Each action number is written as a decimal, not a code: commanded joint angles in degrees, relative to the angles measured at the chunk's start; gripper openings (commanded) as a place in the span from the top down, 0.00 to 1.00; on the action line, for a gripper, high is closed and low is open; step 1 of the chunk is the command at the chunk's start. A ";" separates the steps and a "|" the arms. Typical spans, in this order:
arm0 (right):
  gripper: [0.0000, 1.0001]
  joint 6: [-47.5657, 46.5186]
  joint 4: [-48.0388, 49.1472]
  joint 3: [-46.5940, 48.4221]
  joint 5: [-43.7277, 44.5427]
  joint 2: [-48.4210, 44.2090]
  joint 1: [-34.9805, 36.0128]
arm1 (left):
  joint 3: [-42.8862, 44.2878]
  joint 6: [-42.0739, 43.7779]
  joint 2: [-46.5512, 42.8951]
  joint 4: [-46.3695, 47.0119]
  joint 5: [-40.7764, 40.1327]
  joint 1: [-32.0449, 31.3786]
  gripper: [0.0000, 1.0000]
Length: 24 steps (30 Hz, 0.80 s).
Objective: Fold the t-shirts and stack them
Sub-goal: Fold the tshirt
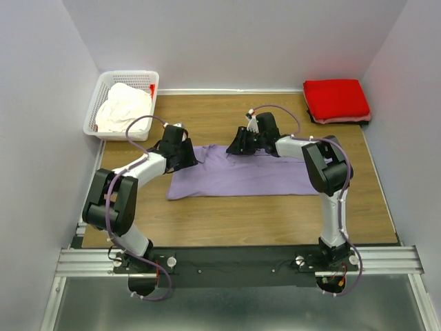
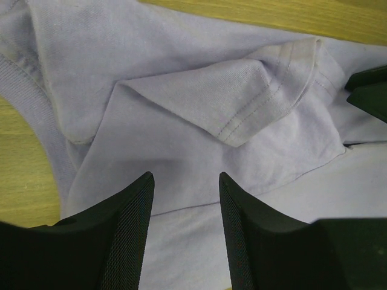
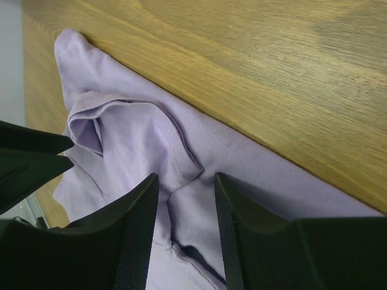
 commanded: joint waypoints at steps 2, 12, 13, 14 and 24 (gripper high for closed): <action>0.51 0.90 1.24 1.49 -3.32 2.72 0.65 | 2.88 0.30 2.69 1.01 -1.20 -0.43 0.46; 0.56 2.04 1.94 3.16 -3.93 5.01 1.08 | 4.55 0.21 4.63 1.45 -0.50 -0.70 0.46; 0.59 2.13 2.03 3.33 -3.85 5.01 1.00 | 4.55 0.13 4.54 1.45 -0.58 -0.79 0.46; 0.60 2.13 2.03 3.42 -3.76 5.19 0.91 | 4.55 0.13 4.80 1.63 -0.59 -0.79 0.46; 0.84 1.87 2.03 3.77 -3.14 4.93 1.00 | 3.41 -1.89 4.63 2.77 -1.47 -0.87 0.47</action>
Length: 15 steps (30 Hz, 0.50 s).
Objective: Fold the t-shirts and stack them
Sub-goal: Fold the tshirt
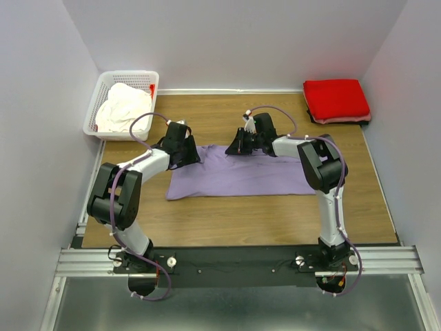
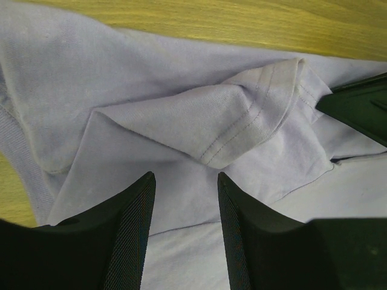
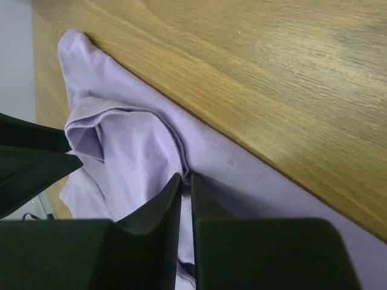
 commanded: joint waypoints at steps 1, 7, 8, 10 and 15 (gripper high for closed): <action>0.87 -0.32 0.11 1.13 -0.15 1.12 0.56 | -0.04 -1.48 0.54 2.16 -1.33 -0.15 0.47; 0.93 -0.67 0.11 1.04 -0.15 0.94 0.65 | -0.04 -2.80 2.03 3.47 -0.37 -0.24 0.48; 0.93 -0.67 0.02 1.04 -0.15 0.94 0.65 | -0.13 -3.06 2.21 4.17 -0.02 -0.24 0.49; 0.93 -0.67 0.11 1.04 -0.23 0.94 0.65 | -0.22 -3.42 2.56 4.71 0.07 -0.24 0.50; 0.93 -0.85 0.02 0.87 -0.41 0.94 0.65 | -0.92 -5.52 2.65 5.85 1.04 -0.24 0.50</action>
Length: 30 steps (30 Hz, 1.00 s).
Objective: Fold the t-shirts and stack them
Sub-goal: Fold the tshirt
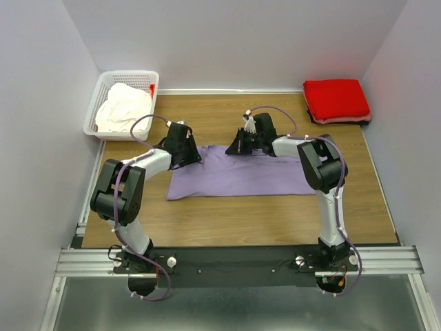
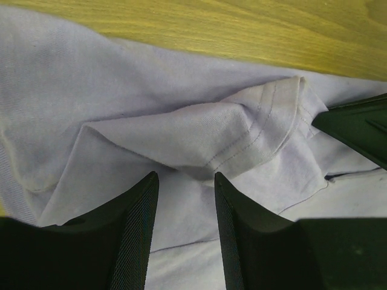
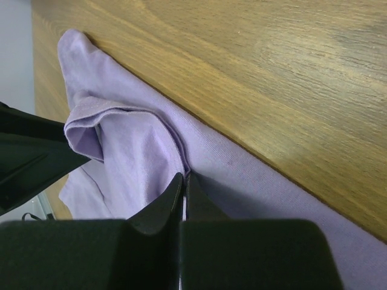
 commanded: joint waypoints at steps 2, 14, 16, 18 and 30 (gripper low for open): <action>0.94 -0.78 0.02 0.78 -0.41 0.88 0.65 | -2.43 -4.08 -0.82 4.12 0.82 -0.24 0.50; 0.94 -0.69 0.02 0.60 -0.94 0.44 0.65 | -16.85 -16.48 -11.38 24.33 2.23 -0.15 0.46; 0.95 -0.78 0.11 0.43 -0.94 0.35 0.56 | -17.47 -16.66 -10.85 26.01 2.58 -0.15 0.47; 0.95 -0.69 0.02 0.34 -1.02 0.26 0.74 | -18.00 -17.45 -9.63 27.68 2.75 -0.06 0.47; 0.95 -0.96 0.11 -0.36 -1.38 -0.35 0.65 | -19.75 -21.84 -3.73 33.40 3.55 0.38 0.50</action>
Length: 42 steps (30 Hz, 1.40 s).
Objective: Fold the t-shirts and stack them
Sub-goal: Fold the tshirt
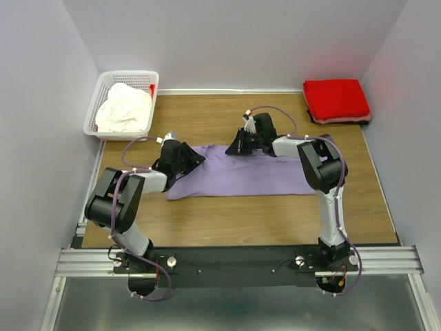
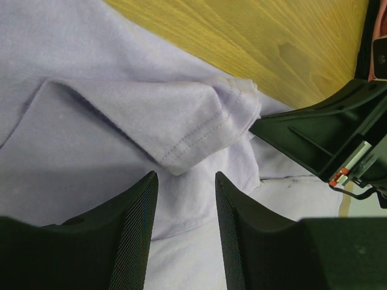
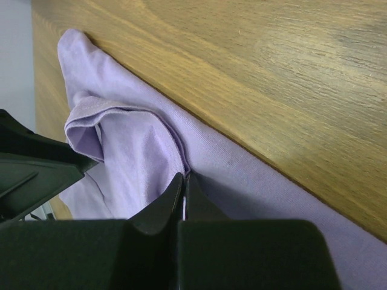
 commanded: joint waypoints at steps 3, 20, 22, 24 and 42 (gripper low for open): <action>0.95 -1.11 0.11 -0.54 -1.36 -0.44 0.65 | -1.20 -2.42 0.77 2.95 -0.30 0.44 0.50; 0.95 -1.20 0.11 -0.80 -1.79 -0.44 0.65 | -1.90 -3.65 4.73 9.45 -0.57 1.41 0.50; 0.95 -1.11 0.02 -0.72 -1.88 -0.35 0.65 | -2.43 -4.00 4.99 10.51 -0.22 1.49 0.50; 0.95 -1.11 0.11 -0.72 -1.88 -0.26 0.65 | -2.87 -4.61 5.08 12.17 0.13 1.67 0.50; 0.95 -0.94 0.02 -0.45 -1.88 -0.26 0.65 | -2.61 -5.41 5.17 14.20 2.07 2.55 0.80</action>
